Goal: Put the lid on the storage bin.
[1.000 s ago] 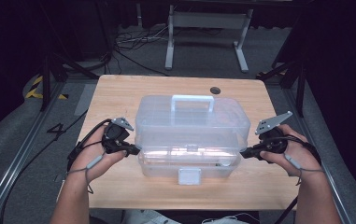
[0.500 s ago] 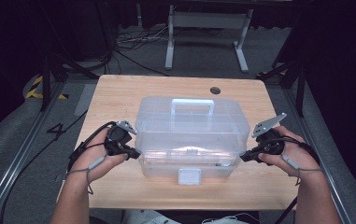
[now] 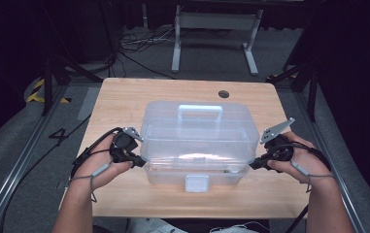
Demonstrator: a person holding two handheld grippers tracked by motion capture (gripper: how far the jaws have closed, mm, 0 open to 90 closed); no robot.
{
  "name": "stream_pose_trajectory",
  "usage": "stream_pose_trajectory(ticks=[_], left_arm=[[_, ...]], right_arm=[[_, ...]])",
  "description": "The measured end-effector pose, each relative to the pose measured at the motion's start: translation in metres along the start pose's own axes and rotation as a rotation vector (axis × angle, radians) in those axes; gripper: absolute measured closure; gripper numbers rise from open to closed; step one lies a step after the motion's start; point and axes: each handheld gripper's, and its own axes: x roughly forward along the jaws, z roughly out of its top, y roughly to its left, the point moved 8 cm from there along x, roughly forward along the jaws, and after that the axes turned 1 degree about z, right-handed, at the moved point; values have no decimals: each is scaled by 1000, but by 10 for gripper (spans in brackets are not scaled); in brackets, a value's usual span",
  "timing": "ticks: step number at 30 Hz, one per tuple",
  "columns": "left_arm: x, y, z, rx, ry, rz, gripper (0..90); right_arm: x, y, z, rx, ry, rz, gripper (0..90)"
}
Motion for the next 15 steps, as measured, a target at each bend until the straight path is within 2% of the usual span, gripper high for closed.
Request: stream_pose_trajectory(ticks=[15], left_arm=[[5, -1, -4, 17, 44, -11, 899]], right_arm=[[5, 1, -3, -11, 44, 3, 895]])
